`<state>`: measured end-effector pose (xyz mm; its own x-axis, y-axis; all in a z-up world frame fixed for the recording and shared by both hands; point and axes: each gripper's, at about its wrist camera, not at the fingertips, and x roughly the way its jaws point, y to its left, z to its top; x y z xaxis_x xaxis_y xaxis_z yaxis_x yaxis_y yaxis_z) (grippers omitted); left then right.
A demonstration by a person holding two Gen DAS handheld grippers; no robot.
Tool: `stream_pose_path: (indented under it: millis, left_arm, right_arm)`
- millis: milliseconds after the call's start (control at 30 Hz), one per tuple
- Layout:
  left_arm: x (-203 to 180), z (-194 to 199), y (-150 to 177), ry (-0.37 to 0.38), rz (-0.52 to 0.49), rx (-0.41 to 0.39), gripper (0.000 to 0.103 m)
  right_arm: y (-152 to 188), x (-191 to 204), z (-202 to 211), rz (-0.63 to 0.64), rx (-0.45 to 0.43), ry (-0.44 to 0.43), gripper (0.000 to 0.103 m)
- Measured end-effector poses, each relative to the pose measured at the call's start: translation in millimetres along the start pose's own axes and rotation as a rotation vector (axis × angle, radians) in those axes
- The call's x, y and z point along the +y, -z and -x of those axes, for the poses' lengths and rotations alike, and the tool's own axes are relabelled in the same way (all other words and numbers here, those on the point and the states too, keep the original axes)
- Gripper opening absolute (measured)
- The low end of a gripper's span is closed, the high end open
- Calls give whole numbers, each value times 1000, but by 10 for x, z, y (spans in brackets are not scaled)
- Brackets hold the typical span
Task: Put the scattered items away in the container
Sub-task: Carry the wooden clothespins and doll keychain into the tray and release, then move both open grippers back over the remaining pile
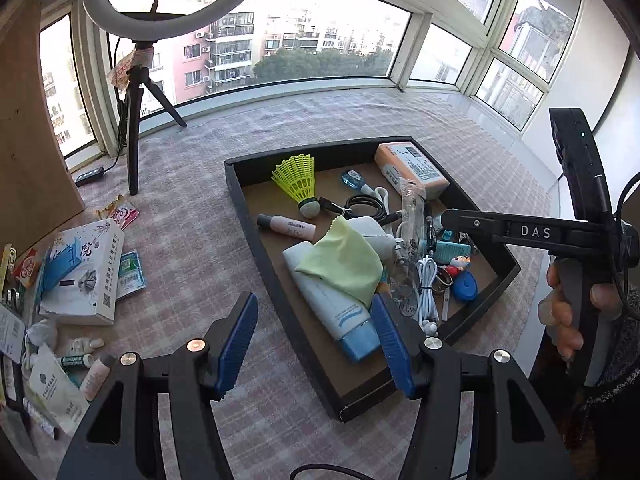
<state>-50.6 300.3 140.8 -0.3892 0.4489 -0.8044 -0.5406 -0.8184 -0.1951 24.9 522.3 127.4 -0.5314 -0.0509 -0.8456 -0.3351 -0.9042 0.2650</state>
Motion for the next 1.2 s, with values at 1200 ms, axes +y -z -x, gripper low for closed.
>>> stream_pose_path:
  millis: [1200]
  left_arm:
    - [2437, 343, 1019, -382, 662, 24, 66]
  right_arm:
    - [815, 2986, -1453, 564, 293, -175, 54]
